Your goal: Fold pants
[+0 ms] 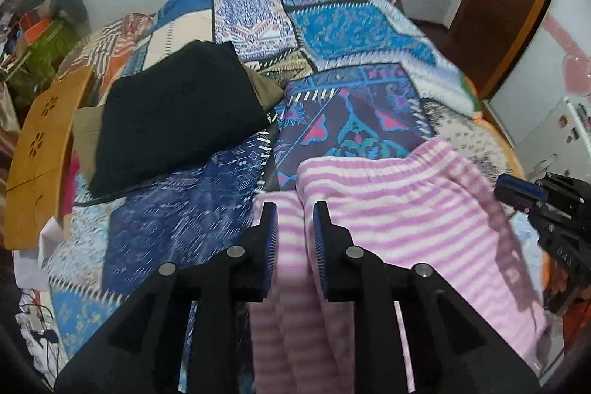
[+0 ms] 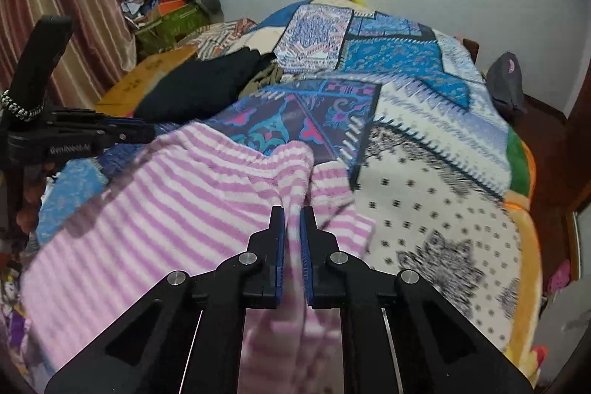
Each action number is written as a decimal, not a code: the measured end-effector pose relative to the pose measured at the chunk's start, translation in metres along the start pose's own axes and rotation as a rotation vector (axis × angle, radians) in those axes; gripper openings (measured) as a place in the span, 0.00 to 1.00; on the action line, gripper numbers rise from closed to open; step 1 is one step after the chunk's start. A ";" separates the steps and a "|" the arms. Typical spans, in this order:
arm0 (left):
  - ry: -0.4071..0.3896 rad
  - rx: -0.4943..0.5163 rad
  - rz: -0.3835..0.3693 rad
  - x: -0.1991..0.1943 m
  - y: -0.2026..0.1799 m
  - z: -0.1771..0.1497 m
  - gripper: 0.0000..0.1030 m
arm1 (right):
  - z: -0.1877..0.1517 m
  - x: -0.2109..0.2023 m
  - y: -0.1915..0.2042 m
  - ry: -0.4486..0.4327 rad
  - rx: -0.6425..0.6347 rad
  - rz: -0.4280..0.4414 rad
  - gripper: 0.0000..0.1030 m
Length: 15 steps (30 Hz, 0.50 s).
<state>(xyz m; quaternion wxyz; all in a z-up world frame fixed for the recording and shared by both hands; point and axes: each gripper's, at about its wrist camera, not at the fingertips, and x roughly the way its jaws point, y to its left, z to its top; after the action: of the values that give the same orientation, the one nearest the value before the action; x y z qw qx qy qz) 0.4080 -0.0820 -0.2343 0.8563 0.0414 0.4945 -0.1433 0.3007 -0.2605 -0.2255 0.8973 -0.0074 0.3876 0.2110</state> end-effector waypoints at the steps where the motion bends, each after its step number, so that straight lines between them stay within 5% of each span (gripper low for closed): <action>1: -0.006 0.000 0.004 -0.013 0.001 -0.004 0.21 | -0.001 -0.011 0.000 -0.002 -0.004 -0.005 0.10; 15: -0.025 -0.003 0.023 -0.077 -0.019 -0.083 0.51 | -0.033 -0.142 0.011 -0.074 -0.018 -0.084 0.39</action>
<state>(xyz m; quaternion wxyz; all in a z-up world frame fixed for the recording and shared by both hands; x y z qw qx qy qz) 0.2970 -0.0668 -0.2086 0.8640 0.0441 0.4835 -0.1332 0.1874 -0.3088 -0.1477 0.9189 -0.0238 0.3518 0.1769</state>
